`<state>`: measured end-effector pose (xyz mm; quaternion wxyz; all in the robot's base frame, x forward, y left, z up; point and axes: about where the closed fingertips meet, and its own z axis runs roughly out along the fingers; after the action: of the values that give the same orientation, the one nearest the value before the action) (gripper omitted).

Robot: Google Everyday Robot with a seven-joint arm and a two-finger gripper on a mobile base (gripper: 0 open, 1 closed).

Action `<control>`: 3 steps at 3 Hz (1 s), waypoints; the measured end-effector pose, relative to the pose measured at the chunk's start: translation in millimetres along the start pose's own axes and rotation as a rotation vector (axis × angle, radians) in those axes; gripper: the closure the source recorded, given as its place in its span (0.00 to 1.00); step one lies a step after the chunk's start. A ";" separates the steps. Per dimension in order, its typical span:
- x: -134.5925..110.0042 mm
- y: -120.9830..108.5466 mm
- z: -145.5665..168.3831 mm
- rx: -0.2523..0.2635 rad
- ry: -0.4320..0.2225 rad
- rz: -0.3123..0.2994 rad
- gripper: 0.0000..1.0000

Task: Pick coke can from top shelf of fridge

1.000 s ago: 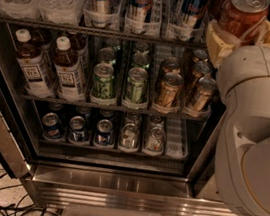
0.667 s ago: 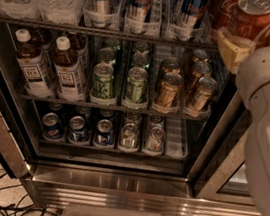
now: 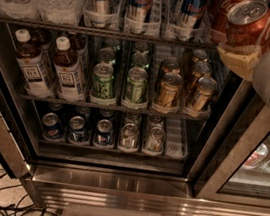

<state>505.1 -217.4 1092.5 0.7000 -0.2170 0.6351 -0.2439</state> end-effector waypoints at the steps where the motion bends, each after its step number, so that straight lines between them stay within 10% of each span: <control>1: 0.0 0.0 0.0 0.000 0.000 0.000 1.00; 3: -9.3 68.5 -5.3 -0.159 -0.089 -0.007 1.00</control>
Offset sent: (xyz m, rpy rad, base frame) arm 0.0027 0.0477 -0.0286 -0.0286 0.0185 0.1678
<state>503.6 -157.8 1057.2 0.7073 -0.2847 0.6199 -0.1856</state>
